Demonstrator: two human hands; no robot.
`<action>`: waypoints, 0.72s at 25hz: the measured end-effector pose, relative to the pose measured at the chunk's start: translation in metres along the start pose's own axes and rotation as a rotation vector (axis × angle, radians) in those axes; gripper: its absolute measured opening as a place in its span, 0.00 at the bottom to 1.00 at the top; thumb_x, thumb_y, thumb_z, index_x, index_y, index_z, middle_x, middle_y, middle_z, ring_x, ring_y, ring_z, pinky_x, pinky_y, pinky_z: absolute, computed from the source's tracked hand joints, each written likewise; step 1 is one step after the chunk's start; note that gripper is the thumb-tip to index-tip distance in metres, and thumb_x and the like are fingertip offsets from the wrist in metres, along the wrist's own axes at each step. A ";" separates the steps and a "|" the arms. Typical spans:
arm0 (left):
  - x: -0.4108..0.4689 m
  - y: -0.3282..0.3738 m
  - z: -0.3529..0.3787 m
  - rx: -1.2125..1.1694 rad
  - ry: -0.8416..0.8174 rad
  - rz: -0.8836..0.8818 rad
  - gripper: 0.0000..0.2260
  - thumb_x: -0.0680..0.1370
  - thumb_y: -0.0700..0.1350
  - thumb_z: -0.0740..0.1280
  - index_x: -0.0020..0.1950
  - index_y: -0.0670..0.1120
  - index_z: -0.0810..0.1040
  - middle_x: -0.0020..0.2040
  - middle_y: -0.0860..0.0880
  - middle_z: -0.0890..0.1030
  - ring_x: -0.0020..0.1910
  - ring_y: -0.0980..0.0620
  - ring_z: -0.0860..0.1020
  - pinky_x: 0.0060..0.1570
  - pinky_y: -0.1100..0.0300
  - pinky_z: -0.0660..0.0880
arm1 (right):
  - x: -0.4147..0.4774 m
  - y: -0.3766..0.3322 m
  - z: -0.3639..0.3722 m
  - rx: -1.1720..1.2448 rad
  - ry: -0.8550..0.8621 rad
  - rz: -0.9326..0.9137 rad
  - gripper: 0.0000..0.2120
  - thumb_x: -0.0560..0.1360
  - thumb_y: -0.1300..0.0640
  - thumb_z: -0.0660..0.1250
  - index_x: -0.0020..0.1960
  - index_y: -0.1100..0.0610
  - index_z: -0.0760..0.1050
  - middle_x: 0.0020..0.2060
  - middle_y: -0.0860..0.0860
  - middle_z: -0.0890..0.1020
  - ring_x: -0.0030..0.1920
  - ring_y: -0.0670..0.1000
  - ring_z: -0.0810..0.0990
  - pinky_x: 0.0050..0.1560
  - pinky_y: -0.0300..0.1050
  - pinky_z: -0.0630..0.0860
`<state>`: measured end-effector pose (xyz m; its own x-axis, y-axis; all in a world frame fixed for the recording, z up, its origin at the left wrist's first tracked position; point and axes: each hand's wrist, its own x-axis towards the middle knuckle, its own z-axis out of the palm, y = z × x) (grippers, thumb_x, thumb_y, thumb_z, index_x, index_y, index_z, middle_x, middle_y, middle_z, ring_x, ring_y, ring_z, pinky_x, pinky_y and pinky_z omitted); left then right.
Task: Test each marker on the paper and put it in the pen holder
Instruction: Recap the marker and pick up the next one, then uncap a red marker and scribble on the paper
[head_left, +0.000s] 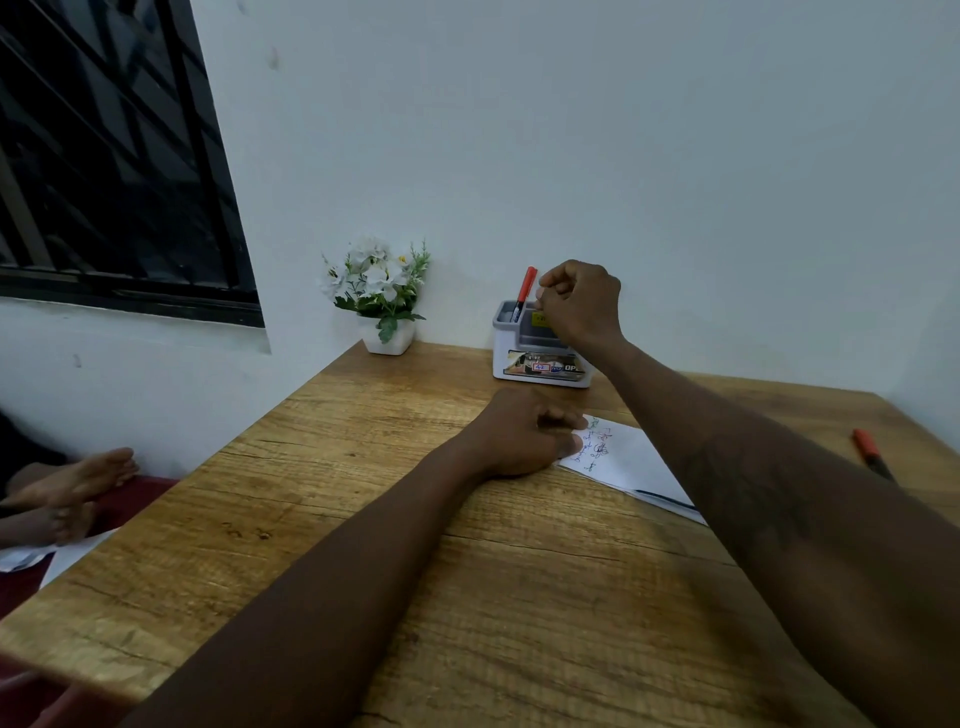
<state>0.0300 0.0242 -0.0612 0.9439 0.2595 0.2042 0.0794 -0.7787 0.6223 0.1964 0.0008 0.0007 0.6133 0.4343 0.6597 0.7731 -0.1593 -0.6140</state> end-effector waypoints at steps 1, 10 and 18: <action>0.000 -0.001 0.000 0.000 0.005 0.005 0.16 0.77 0.47 0.73 0.65 0.50 0.82 0.65 0.52 0.82 0.64 0.57 0.78 0.59 0.69 0.74 | -0.004 0.002 -0.003 0.004 0.007 -0.019 0.06 0.75 0.65 0.70 0.48 0.60 0.85 0.41 0.50 0.84 0.42 0.47 0.83 0.48 0.39 0.81; 0.000 0.000 0.002 0.011 0.016 -0.006 0.14 0.77 0.49 0.73 0.63 0.54 0.84 0.64 0.55 0.82 0.63 0.60 0.76 0.60 0.67 0.71 | -0.051 0.015 -0.048 0.059 0.086 -0.107 0.03 0.73 0.62 0.75 0.46 0.58 0.86 0.39 0.48 0.86 0.38 0.41 0.83 0.43 0.27 0.77; 0.000 -0.002 0.002 0.020 0.023 0.003 0.14 0.77 0.50 0.73 0.63 0.55 0.84 0.64 0.56 0.82 0.59 0.61 0.76 0.55 0.67 0.71 | -0.094 0.036 -0.085 0.014 0.083 -0.073 0.02 0.73 0.63 0.76 0.45 0.58 0.86 0.36 0.46 0.86 0.35 0.40 0.83 0.42 0.33 0.80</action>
<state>0.0304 0.0241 -0.0642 0.9364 0.2704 0.2236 0.0834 -0.7905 0.6068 0.1802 -0.1209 -0.0460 0.5675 0.3693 0.7359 0.8140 -0.1171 -0.5690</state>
